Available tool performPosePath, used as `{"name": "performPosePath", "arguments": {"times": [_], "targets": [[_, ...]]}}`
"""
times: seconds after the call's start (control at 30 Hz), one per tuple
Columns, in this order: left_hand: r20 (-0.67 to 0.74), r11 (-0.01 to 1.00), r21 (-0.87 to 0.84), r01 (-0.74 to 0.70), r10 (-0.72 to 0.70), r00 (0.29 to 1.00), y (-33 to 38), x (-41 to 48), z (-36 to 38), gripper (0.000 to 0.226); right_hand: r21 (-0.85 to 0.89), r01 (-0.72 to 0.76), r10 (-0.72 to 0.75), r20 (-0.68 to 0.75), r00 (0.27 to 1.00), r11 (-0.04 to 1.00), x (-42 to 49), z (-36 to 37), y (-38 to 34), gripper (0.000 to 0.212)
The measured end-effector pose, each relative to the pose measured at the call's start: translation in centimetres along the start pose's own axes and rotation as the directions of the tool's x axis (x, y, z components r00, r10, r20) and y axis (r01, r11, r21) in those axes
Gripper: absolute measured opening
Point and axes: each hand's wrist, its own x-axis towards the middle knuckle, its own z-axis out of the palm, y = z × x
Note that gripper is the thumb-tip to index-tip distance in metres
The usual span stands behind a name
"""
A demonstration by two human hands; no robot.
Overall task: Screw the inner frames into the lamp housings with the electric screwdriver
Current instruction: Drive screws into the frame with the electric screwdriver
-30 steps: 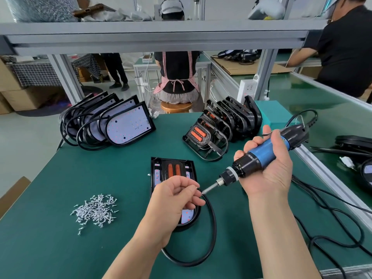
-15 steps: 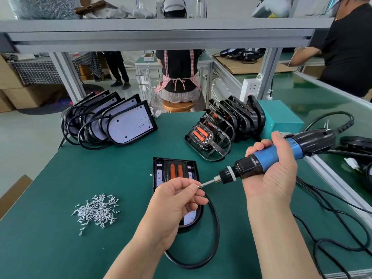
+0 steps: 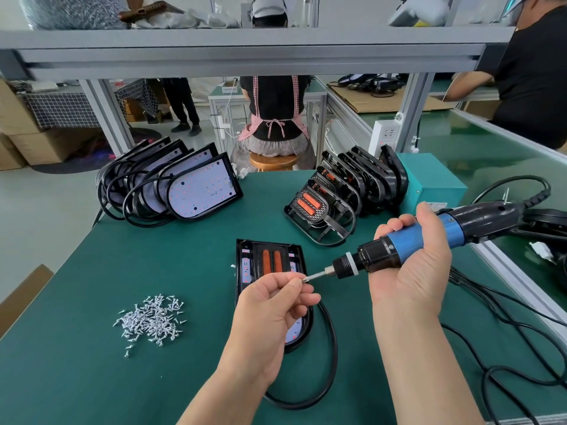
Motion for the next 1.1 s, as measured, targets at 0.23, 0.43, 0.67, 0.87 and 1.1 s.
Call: {"name": "performPosePath", "arguments": {"times": [0.23, 0.43, 0.67, 0.87, 1.1], "targets": [[-0.060, 0.951, 0.152, -0.268, 0.280, 0.958, -1.3, -0.6, 0.9, 0.015, -0.025, -0.052, 0.048, -0.148, 0.988, 0.998, 0.5, -0.5, 0.5, 0.028], [-0.043, 0.917, 0.201, -0.345, 0.360, 0.932, -1.6, -0.8, 1.3, 0.016, 0.015, -0.146, 0.145, -0.233, 0.962, 0.989, 0.6, -1.3, 1.2, 0.035], [0.059, 0.856, 0.377, -0.355, 0.360, 0.931, -1.1, -0.2, 0.5, 0.026, 0.009, -0.136, 0.135, -0.234, 0.963, 0.991, 1.4, -1.0, 1.7, 0.032], [-0.002, 0.449, 0.823, -0.348, 0.615, 0.789, 1.1, 2.1, -2.5, 0.059, -0.051, -0.007, -0.001, -0.157, 0.988, 0.999, 2.9, 0.3, 2.1, 0.024], [-0.257, 0.663, 0.723, 0.195, -0.004, 0.966, 2.6, 6.4, -4.9, 0.097, -0.233, 0.240, -0.227, 0.085, 0.970, 0.942, 5.1, 2.7, 4.1, 0.022]]}}
